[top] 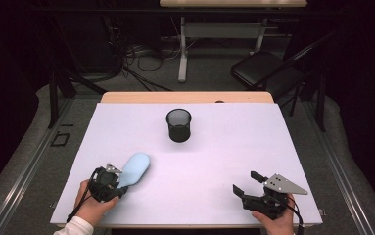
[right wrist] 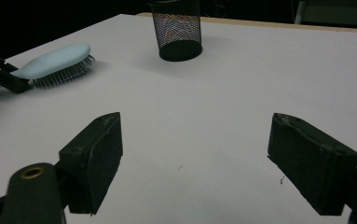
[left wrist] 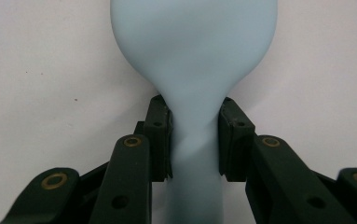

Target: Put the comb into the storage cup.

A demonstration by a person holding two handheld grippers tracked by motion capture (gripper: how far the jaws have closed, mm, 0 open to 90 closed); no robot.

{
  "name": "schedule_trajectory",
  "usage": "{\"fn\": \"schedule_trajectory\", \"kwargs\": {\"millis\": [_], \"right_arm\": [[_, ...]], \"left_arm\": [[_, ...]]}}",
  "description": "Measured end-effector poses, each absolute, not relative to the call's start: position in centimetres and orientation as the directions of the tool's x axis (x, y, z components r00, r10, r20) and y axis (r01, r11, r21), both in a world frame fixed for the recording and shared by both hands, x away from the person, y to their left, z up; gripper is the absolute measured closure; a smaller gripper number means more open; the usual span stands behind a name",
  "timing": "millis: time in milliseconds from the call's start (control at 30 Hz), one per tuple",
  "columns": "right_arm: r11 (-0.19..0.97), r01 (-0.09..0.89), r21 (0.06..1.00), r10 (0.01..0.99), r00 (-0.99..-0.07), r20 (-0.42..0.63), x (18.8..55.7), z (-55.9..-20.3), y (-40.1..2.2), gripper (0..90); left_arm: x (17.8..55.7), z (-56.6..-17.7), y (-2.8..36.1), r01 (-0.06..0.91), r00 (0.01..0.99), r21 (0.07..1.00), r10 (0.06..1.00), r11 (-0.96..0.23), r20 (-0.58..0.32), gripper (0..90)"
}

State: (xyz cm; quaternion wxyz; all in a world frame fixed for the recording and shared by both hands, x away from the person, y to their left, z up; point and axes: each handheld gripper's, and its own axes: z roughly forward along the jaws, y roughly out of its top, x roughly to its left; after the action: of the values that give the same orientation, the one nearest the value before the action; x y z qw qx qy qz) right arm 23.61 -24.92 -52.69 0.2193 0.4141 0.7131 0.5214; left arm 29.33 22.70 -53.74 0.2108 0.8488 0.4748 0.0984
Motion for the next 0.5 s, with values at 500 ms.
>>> {"fn": "schedule_trajectory", "kwargs": {"millis": [500], "right_arm": [[0.114,0.361,0.926,0.819,-0.562,0.118,23.6,-52.7,-24.9,17.5]], "left_arm": [[29.5,-52.6,22.7,0.759,0.529,0.477,0.847,-0.444,-0.054,69.4]]}}
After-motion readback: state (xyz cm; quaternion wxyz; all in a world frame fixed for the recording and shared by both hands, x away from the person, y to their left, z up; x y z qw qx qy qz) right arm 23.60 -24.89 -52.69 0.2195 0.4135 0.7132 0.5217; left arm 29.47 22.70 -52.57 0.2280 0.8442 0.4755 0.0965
